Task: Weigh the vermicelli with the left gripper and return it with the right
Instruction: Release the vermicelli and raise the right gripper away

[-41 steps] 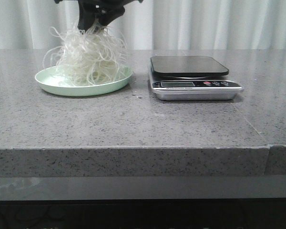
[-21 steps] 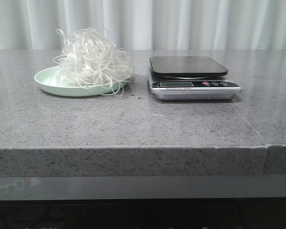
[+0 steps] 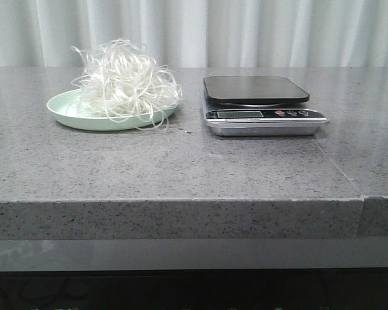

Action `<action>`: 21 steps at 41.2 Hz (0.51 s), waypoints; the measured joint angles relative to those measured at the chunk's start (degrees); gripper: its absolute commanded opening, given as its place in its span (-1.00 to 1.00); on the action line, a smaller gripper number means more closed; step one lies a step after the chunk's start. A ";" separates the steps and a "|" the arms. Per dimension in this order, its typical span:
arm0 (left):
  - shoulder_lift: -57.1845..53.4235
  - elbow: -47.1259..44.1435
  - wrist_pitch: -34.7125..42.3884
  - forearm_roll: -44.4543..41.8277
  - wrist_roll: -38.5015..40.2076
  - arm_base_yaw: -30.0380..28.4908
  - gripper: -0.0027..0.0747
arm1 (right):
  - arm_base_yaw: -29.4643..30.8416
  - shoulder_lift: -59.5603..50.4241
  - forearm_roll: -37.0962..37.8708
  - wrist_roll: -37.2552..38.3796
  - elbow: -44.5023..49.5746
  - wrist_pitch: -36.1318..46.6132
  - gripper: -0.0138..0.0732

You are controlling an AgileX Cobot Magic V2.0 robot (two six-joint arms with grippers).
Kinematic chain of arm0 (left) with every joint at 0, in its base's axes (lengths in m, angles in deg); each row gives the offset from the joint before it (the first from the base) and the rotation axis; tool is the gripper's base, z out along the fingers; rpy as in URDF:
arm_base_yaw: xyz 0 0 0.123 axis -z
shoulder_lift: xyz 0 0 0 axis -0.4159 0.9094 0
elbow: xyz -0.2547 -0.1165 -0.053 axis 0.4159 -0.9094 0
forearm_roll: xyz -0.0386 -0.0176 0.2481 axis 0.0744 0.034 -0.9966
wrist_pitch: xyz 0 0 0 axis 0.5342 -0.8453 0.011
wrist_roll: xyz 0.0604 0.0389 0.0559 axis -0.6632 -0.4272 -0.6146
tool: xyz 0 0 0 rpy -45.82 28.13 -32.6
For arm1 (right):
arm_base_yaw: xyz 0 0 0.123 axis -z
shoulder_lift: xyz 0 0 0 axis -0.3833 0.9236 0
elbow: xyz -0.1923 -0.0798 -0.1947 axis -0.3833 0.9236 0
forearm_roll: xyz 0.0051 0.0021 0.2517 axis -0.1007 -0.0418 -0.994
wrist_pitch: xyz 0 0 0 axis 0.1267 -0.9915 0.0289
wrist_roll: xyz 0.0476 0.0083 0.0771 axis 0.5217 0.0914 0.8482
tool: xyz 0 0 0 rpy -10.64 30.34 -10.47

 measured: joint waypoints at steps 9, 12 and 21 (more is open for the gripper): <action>0.00 0.00 0.00 0.00 0.00 0.00 0.24 | 2.53 -14.41 0.47 2.63 16.04 2.78 0.44; 0.00 0.00 0.00 0.00 0.00 0.00 0.24 | 3.48 -19.24 0.60 3.30 21.03 3.25 0.44; 0.00 0.00 0.00 0.00 0.00 0.00 0.24 | 4.05 -32.66 0.64 3.65 33.12 3.16 0.44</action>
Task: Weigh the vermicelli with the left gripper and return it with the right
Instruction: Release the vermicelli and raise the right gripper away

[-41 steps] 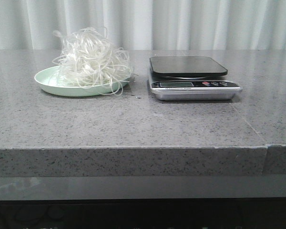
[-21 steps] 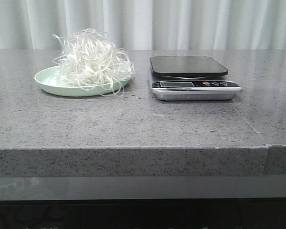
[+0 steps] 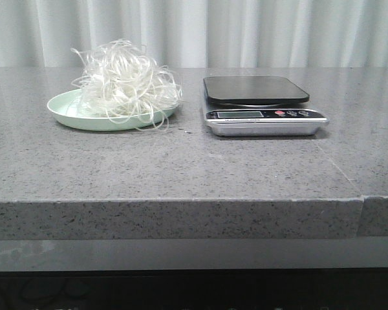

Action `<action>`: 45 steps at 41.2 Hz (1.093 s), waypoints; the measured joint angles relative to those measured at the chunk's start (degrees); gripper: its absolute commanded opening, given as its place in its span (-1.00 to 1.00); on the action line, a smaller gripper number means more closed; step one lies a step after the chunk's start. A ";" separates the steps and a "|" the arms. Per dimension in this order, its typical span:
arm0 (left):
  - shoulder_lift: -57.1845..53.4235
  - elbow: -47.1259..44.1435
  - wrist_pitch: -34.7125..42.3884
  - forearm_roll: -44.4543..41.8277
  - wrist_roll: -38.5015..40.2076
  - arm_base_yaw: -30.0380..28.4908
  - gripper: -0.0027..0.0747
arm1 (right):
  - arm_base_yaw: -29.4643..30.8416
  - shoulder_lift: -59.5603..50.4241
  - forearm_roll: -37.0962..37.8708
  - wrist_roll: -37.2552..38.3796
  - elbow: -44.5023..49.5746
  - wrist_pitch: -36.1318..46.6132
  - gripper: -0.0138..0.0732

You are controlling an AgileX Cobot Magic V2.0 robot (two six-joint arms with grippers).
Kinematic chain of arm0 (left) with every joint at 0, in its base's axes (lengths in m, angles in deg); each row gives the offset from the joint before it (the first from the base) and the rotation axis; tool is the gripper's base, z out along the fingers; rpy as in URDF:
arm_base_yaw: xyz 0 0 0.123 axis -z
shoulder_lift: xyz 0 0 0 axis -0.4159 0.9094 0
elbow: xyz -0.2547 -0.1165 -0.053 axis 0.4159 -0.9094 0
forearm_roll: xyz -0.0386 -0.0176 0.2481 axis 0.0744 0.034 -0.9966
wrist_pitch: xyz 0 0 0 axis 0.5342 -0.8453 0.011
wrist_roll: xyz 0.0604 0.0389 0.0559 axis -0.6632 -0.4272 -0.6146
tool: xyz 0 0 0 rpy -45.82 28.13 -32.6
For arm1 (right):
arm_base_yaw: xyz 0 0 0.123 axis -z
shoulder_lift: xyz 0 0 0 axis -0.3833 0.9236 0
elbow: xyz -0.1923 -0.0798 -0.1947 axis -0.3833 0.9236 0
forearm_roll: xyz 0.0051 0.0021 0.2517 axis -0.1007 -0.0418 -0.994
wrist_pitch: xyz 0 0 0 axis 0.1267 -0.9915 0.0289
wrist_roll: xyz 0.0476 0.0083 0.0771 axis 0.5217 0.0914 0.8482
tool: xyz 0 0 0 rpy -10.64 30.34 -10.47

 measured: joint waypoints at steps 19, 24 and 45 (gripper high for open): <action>0.00 -2.34 0.11 0.00 0.00 0.00 0.11 | 0.03 -17.70 0.00 0.00 13.52 -3.54 0.24; 0.00 -2.72 0.22 0.00 0.00 0.00 -0.18 | 0.03 -18.10 0.00 0.00 13.55 -3.64 -0.13; 0.00 -2.80 0.31 0.00 0.00 0.00 -0.57 | 0.03 -18.10 0.00 0.11 13.55 -3.64 -0.33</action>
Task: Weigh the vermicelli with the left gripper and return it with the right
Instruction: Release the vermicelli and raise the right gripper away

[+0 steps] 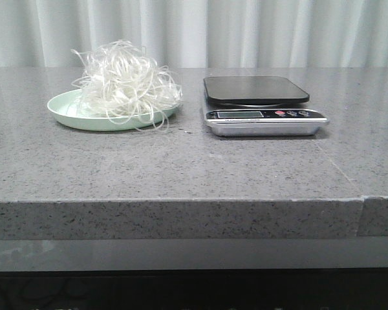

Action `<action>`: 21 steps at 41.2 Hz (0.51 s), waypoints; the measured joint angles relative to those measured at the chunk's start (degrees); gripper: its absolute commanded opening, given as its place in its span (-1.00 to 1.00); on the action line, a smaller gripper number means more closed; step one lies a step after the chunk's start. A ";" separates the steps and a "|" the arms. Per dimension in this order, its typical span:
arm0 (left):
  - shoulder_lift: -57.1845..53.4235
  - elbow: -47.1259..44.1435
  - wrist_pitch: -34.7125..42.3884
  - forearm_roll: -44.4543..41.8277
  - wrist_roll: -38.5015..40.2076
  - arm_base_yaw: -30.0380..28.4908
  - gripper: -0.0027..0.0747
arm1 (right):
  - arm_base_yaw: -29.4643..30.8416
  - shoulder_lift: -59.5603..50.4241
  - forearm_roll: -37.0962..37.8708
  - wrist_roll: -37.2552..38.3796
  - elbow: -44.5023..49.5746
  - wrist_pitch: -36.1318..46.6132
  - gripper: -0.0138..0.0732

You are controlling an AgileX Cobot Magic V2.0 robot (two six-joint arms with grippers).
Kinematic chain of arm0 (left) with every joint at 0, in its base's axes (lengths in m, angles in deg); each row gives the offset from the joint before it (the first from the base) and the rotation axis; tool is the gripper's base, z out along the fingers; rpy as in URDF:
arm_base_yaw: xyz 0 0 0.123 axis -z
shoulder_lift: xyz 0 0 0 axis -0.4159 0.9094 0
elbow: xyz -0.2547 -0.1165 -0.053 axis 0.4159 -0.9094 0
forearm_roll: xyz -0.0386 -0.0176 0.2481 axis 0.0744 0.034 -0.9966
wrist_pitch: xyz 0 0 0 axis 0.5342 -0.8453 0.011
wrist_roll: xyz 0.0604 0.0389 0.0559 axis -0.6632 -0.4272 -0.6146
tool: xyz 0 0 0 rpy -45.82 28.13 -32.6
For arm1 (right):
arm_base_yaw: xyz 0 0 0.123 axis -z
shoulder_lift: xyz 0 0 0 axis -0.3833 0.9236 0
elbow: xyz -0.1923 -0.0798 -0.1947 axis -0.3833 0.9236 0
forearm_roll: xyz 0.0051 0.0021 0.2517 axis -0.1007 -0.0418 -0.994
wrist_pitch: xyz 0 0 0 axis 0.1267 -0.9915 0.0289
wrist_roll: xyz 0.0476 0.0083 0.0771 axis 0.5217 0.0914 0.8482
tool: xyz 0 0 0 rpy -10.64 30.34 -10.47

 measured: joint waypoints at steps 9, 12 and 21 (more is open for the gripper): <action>0.00 0.00 0.00 0.00 0.00 0.00 -0.57 | 0.00 0.00 0.00 0.00 0.00 -0.21 -0.33; 0.00 0.00 0.00 0.00 0.00 0.00 -0.57 | 0.00 0.00 0.00 0.00 0.00 -0.21 -0.33; -1.43 -1.29 0.28 -0.11 0.00 -2.09 -0.57 | 0.00 0.00 0.00 0.00 0.00 -0.24 -0.33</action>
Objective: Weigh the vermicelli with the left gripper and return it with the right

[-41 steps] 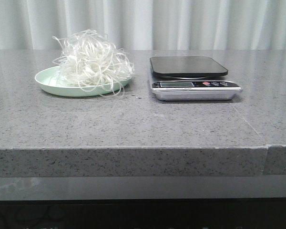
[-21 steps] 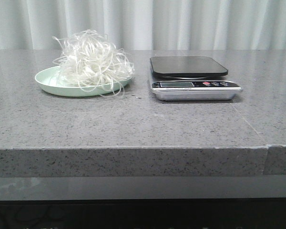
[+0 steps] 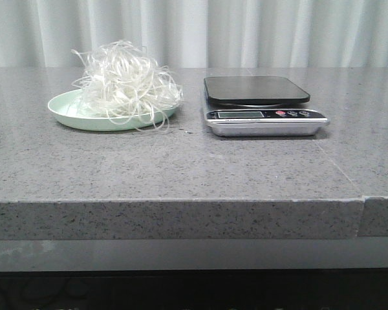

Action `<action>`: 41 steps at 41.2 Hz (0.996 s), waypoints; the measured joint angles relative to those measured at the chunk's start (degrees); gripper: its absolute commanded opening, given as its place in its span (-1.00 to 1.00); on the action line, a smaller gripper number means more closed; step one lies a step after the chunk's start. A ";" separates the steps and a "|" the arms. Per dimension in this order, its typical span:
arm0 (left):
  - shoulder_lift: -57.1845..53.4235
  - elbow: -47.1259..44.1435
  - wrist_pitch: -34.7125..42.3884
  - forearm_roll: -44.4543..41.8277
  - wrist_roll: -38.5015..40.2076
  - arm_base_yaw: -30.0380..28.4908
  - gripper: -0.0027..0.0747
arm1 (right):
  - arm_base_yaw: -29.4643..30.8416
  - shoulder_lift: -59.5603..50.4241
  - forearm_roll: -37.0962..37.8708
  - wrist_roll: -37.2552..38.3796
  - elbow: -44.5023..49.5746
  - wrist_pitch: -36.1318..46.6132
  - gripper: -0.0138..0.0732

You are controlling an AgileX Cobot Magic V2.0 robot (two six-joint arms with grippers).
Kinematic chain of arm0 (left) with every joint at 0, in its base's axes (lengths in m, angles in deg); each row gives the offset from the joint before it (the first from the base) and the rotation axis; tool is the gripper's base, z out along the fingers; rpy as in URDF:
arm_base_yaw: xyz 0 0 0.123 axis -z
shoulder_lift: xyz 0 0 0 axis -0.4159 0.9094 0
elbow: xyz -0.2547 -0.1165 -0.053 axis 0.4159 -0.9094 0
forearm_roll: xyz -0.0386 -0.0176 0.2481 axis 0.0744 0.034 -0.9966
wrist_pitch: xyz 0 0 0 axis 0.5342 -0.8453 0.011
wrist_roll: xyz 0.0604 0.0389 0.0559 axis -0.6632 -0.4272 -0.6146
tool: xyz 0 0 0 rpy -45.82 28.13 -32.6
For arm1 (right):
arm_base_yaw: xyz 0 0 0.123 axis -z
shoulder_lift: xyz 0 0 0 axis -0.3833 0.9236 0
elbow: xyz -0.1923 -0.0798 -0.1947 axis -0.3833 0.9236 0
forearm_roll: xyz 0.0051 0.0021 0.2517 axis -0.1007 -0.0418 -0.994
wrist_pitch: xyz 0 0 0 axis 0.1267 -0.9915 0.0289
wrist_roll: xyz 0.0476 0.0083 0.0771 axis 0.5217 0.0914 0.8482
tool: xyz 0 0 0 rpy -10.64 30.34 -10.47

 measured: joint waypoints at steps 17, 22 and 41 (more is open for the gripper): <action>-16.78 -20.94 16.56 -0.53 0.00 -22.99 -0.57 | 0.00 0.00 0.00 0.00 0.00 -0.10 -0.33; -21.31 -27.80 21.07 -0.53 0.00 -29.15 -0.57 | 0.00 0.00 0.00 0.00 0.00 -0.10 -0.33; -26.42 -42.07 33.49 0.29 0.00 -34.62 -0.57 | 0.00 0.00 0.00 0.00 0.00 -0.22 -0.33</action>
